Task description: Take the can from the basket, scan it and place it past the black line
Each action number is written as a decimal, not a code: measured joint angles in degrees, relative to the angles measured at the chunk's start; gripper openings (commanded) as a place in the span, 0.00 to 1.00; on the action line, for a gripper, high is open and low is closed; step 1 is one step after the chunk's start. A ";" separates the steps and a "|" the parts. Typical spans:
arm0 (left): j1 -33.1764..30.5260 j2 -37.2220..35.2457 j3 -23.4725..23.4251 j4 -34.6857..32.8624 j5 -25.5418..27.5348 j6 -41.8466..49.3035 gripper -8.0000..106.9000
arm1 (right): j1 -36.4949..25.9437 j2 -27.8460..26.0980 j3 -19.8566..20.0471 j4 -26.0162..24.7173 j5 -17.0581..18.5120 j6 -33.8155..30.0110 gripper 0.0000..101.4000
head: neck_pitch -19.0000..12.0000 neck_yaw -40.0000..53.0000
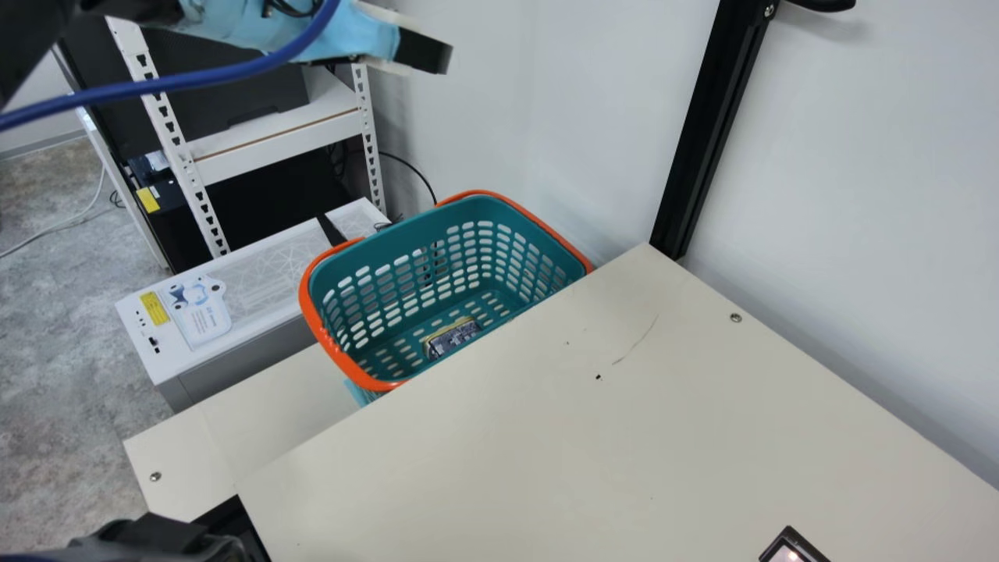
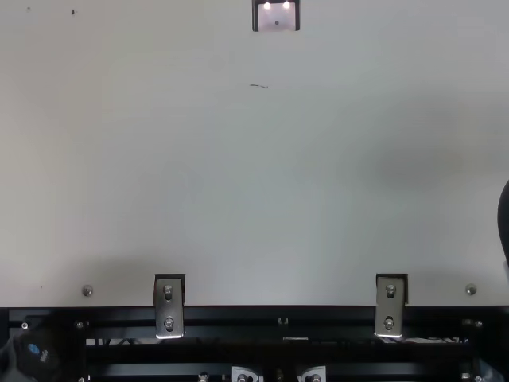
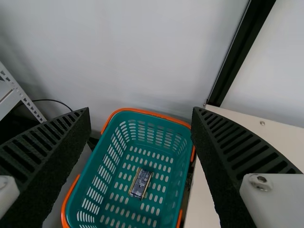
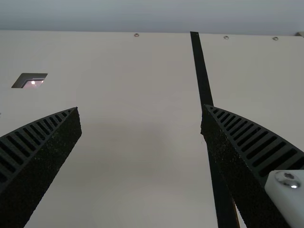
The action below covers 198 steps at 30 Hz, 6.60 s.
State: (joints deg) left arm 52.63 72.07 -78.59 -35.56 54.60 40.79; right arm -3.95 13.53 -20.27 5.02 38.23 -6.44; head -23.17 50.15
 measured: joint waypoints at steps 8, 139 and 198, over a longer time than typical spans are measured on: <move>11.40 4.41 -0.79 -10.42 6.70 18.51 0.85 | 0.00 0.00 0.00 0.00 0.00 0.00 1.00 | 0.29 0.00; -7.90 44.89 14.69 -9.82 -27.59 42.03 0.85 | 0.00 0.00 0.00 -0.09 0.00 0.00 1.00 | 0.29 0.00; -12.71 68.74 4.46 -14.46 -40.30 46.60 0.85 | 0.00 0.00 0.00 -0.19 0.01 0.00 1.00 | 0.00 0.00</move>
State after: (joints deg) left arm 39.91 140.80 -74.14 -50.02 14.30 87.39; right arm -3.95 13.53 -20.27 4.82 38.24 -6.44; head -23.17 50.15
